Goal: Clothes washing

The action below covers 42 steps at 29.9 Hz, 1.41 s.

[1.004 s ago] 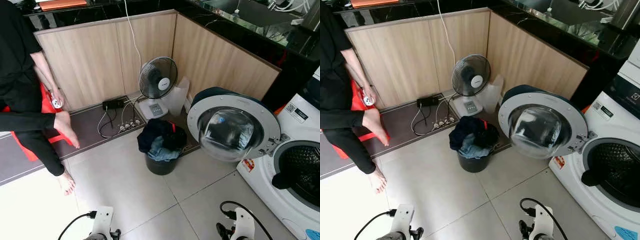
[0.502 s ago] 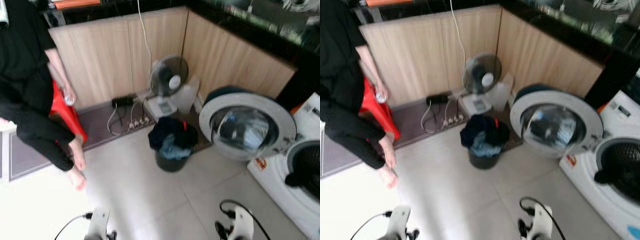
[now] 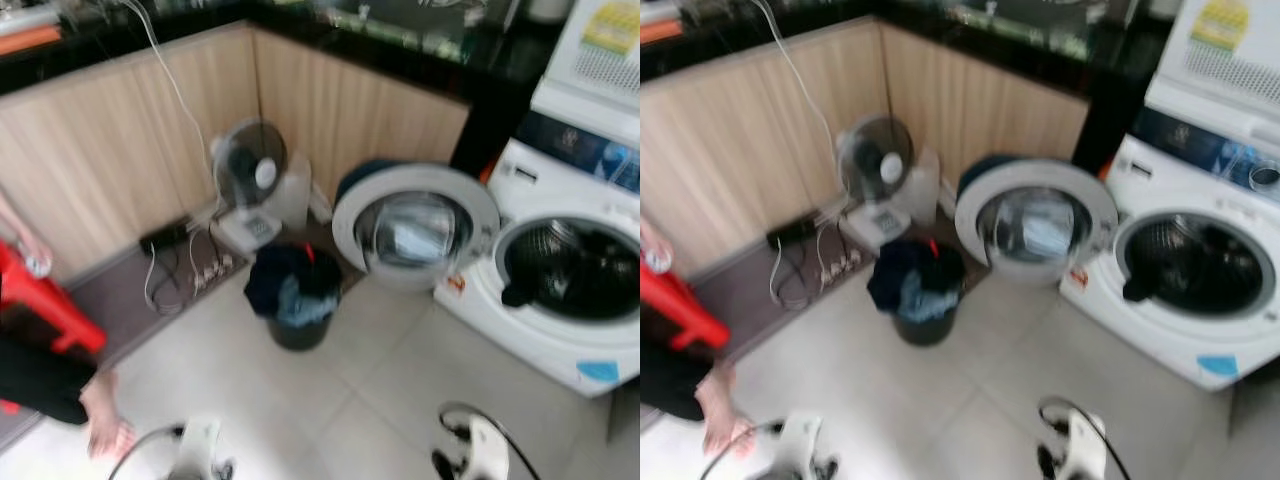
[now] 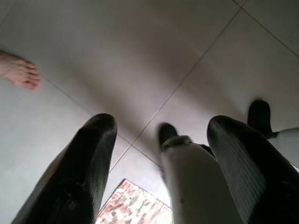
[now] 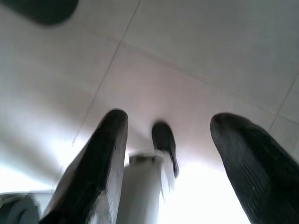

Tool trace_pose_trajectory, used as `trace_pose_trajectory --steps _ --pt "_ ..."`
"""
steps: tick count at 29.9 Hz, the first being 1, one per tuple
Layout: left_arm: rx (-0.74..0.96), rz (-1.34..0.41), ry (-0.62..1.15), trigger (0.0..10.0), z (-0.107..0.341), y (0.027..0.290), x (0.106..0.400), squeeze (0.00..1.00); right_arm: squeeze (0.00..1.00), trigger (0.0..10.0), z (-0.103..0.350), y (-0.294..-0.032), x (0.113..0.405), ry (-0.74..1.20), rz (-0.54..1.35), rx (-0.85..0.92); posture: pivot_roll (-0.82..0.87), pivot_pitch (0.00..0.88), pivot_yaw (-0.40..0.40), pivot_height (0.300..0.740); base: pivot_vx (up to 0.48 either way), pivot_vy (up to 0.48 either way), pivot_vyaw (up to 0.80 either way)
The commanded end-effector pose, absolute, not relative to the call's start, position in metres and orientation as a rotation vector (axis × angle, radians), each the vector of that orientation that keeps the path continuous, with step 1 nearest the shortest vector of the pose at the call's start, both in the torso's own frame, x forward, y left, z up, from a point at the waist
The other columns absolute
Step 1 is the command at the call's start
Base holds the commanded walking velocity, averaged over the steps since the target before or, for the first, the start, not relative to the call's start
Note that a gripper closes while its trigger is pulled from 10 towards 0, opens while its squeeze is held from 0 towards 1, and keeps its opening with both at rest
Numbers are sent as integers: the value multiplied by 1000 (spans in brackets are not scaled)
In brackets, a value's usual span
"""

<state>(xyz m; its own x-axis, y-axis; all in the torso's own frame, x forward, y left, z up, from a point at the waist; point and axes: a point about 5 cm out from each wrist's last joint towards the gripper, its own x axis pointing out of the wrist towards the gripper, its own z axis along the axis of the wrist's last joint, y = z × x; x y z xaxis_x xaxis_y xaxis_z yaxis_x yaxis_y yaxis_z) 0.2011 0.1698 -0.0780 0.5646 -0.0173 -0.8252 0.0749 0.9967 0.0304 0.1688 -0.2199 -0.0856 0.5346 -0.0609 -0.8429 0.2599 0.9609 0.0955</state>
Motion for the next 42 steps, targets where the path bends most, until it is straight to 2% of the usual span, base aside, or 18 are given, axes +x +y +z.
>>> trace_pose_trajectory --steps 1,12,18,34,42 --pt "82 -31 1007 10000 -83 181 190 0 0 10000 -85 -214 173 973 -187 236 16 28 -4 740 0 326 0" --pt "82 -40 1010 10000 -84 179 189 0 0 10000 -85 -217 170 974 -191 222 1 17 -12 740 0 327 0" --pt "95 -41 1008 10000 -83 182 189 0 0 10000 -86 -214 170 986 -184 225 -3 55 14 740 0 341 -800" --pt "80 -15 986 10000 -80 181 196 0 0 10000 -83 -217 177 983 -211 228 53 80 0 740 0 341 0" --pt "90 -27 992 10000 -80 180 195 0 0 10000 -83 -218 175 990 -203 208 31 74 -2 740 0 251 -800"
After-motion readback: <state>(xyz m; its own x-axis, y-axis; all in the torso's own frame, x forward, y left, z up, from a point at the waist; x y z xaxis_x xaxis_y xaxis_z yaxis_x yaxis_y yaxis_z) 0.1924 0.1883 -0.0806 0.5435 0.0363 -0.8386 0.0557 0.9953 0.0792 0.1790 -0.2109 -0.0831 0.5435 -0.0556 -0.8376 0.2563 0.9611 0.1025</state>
